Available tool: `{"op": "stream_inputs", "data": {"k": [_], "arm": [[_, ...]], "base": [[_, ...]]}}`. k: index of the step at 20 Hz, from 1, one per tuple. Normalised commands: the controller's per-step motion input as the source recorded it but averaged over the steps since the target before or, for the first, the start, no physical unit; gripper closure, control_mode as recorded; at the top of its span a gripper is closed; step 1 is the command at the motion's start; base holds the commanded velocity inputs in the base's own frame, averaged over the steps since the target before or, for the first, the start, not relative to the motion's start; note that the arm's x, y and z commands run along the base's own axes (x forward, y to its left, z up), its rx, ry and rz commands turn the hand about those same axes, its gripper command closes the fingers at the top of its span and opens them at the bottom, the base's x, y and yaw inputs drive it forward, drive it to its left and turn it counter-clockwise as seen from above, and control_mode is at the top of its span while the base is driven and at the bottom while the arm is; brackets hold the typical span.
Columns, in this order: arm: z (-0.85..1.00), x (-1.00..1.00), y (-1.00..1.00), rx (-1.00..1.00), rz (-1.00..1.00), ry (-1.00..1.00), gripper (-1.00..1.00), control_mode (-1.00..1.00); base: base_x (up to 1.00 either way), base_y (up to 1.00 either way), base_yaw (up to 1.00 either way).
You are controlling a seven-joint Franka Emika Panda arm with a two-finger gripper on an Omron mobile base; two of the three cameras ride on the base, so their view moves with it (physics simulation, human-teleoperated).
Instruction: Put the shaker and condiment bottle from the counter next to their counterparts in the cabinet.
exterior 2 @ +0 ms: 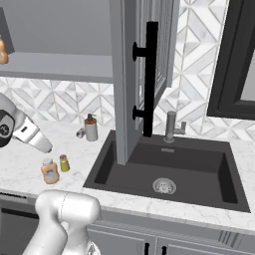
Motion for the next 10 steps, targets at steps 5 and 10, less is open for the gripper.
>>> {"op": "stream_inputs", "data": {"k": [5,10], "arm": [[-0.30,-0.05,0.18,0.00,-0.02,-0.01,-1.00,-1.00],[-0.36,0.00,0.14,0.00,-0.02,0.00,-1.00,-1.00]], "base": [[0.00,0.00,0.00],[0.00,0.00,0.00]]}}
